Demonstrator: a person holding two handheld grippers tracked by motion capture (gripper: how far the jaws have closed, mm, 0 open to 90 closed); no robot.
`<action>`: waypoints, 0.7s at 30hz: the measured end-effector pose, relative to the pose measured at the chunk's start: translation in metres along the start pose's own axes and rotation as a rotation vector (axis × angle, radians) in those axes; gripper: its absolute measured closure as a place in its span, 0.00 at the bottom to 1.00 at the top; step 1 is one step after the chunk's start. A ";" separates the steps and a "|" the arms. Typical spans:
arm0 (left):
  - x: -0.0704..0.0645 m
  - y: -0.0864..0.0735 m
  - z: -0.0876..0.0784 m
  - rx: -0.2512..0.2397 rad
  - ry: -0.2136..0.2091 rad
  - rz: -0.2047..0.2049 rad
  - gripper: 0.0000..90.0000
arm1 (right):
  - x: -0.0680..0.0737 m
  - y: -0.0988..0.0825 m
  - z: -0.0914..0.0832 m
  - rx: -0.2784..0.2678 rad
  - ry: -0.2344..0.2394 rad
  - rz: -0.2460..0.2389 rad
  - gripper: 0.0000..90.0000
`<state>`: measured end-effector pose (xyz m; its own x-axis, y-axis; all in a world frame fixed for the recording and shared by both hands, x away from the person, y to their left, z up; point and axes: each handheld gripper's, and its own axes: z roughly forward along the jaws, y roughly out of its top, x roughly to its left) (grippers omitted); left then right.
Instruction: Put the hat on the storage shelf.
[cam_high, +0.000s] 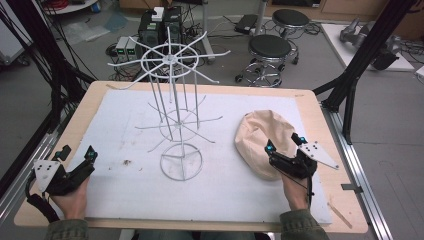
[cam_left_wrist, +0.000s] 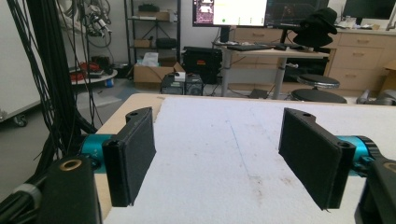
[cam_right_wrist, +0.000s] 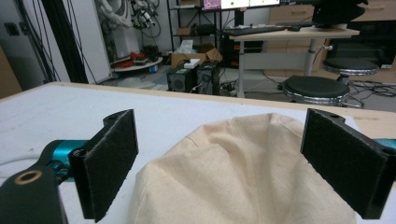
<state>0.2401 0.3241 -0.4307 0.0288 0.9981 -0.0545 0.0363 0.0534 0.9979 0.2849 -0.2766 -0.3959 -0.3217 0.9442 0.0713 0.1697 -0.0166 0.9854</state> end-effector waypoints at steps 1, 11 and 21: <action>0.000 0.000 0.000 0.001 -0.001 -0.002 0.30 | 0.001 0.000 0.002 0.007 0.004 0.000 0.11; -0.002 0.000 0.001 0.004 -0.014 -0.002 0.30 | 0.005 0.001 0.019 0.125 0.058 -0.036 0.11; -0.001 0.000 0.001 0.006 -0.018 -0.001 0.30 | 0.018 -0.008 0.044 0.267 0.128 -0.096 0.11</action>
<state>0.2415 0.3228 -0.4308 0.0466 0.9973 -0.0563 0.0427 0.0544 0.9976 0.3193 -0.2452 -0.4090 -0.4596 0.8880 0.0155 0.3662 0.1736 0.9142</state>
